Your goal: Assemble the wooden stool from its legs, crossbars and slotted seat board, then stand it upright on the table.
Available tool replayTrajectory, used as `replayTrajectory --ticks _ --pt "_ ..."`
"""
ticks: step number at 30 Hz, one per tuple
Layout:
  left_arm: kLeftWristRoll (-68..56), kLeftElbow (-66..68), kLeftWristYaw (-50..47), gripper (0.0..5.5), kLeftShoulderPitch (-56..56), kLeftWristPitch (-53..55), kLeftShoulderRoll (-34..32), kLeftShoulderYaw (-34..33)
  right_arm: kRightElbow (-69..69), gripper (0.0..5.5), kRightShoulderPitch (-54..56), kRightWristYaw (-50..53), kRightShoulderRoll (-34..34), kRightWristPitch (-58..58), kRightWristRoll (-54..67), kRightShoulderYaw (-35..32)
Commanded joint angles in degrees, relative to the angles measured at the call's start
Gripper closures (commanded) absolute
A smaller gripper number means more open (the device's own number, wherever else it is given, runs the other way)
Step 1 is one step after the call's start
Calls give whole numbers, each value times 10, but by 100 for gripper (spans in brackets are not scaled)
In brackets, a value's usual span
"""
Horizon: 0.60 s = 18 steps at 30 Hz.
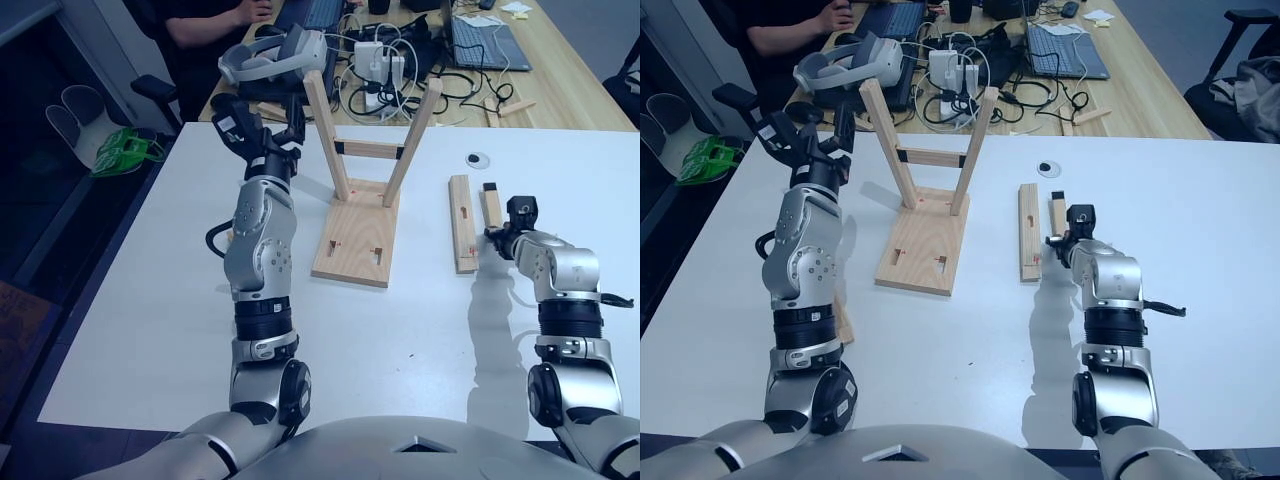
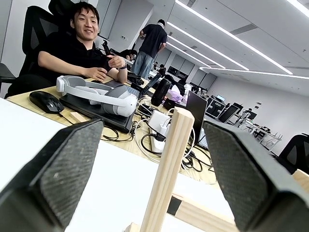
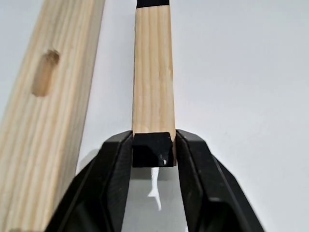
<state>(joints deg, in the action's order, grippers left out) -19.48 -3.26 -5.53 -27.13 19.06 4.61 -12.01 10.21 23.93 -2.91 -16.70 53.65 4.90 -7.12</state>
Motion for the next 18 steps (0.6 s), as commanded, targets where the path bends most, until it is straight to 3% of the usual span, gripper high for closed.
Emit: replayTrajectory --ticks 1,5,14,18 --pt "3 9 -3 171 -11 0 -5 1 -32 420 -11 17 -1 -38 -26 14" --pt "-10 2 8 171 -9 13 -4 4 -43 420 -18 19 -13 -105 -51 26" --pt "-133 -44 78 171 -8 59 8 2 -77 420 -30 21 -82 -401 -169 94" --pt "-193 -53 92 171 -13 83 11 -12 -110 420 -20 14 -82 -477 -178 90"
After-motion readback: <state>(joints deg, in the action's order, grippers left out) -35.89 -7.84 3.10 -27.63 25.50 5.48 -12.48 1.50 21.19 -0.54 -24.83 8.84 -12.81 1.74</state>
